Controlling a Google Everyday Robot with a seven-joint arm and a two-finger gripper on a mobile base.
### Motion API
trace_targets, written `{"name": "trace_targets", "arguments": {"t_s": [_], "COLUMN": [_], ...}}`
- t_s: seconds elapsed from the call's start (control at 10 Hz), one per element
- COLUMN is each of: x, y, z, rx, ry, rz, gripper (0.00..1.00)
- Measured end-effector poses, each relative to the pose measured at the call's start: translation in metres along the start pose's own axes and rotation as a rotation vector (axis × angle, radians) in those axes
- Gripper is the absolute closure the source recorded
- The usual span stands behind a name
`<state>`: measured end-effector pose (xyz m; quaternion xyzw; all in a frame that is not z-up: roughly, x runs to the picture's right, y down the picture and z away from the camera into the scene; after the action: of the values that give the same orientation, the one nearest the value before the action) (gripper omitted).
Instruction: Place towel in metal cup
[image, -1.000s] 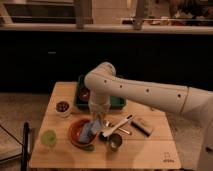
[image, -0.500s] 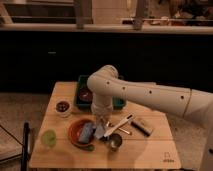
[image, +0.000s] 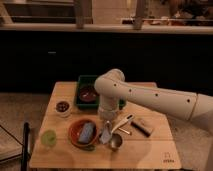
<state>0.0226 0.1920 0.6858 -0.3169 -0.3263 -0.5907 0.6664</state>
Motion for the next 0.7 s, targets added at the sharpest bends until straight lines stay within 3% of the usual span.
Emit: {"name": "trace_targets", "arguments": {"t_s": [0.5, 0.6, 0.7], "x": [-0.014, -0.016, -0.018], "y": [0.032, 0.040, 0.047], "z": [0.014, 0.018, 0.021], "rx": [-0.020, -0.030, -0.041], "ry": [-0.086, -0.108, -0.133], "rz": [0.091, 0.114, 0.138], "gripper": [0.99, 0.93, 0.82]}}
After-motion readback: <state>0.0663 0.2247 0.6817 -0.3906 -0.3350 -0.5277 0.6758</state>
